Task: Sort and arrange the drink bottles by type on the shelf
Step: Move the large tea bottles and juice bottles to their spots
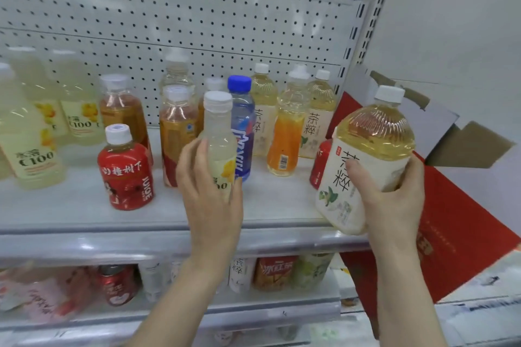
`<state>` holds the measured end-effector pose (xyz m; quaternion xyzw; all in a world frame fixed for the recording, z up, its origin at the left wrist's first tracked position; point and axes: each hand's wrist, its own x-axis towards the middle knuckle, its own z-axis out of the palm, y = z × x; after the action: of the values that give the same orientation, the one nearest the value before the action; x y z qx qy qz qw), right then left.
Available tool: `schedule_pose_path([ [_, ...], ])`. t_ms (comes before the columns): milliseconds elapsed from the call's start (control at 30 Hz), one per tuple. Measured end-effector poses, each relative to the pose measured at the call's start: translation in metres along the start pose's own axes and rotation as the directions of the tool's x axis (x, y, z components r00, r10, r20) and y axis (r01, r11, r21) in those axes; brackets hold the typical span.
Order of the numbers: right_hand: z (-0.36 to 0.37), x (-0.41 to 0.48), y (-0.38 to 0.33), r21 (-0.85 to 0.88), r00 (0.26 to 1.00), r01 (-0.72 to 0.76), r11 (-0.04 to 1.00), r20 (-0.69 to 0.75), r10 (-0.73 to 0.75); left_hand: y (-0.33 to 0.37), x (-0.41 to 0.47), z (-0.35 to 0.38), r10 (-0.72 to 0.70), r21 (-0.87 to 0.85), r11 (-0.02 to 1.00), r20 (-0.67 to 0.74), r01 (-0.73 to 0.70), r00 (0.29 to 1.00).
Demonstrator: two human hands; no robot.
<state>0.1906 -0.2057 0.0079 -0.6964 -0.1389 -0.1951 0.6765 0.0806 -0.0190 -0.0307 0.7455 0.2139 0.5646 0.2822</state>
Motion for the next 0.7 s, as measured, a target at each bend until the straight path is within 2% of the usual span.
schedule_pose_path([
  [33, -0.005, 0.002, 0.002, -0.015, 1.000, 0.004, 1.000, -0.017, -0.004, 0.009, -0.007, 0.007, 0.088, -0.010, 0.996, 0.020, -0.088, 0.996],
  [100, -0.013, 0.005, 0.004, -0.046, 0.999, 0.012, 0.999, -0.041, -0.014, 0.023, -0.007, 0.033, 0.139, -0.063, 0.990, 0.254, -0.127, 0.957],
  [167, -0.019, 0.007, 0.006, -0.064, 0.998, 0.014, 0.998, -0.055, -0.017, 0.035, 0.003, 0.069, 0.044, -0.101, 0.995, 0.510, 0.009, 0.859],
  [267, -0.026, 0.011, 0.011, -0.077, 0.998, 0.020, 0.997, -0.058, -0.024, 0.051, 0.022, 0.123, -0.035, -0.138, 0.976, 0.669, 0.170, 0.743],
  [367, -0.028, 0.017, 0.017, -0.087, 0.998, 0.028, 0.996, -0.052, -0.033, 0.062, 0.034, 0.156, 0.005, -0.168, 0.972, 0.714, 0.164, 0.700],
  [467, -0.025, 0.023, 0.023, -0.097, 0.999, 0.029, 0.995, -0.042, -0.033, 0.060, 0.037, 0.168, 0.007, -0.126, 0.984, 0.733, 0.125, 0.680],
  [700, 0.002, 0.048, 0.038, -0.094, 0.998, 0.037, 0.995, 0.050, -0.033, 0.040, 0.018, 0.081, -0.089, 0.006, 0.993, 0.676, 0.115, 0.732],
])
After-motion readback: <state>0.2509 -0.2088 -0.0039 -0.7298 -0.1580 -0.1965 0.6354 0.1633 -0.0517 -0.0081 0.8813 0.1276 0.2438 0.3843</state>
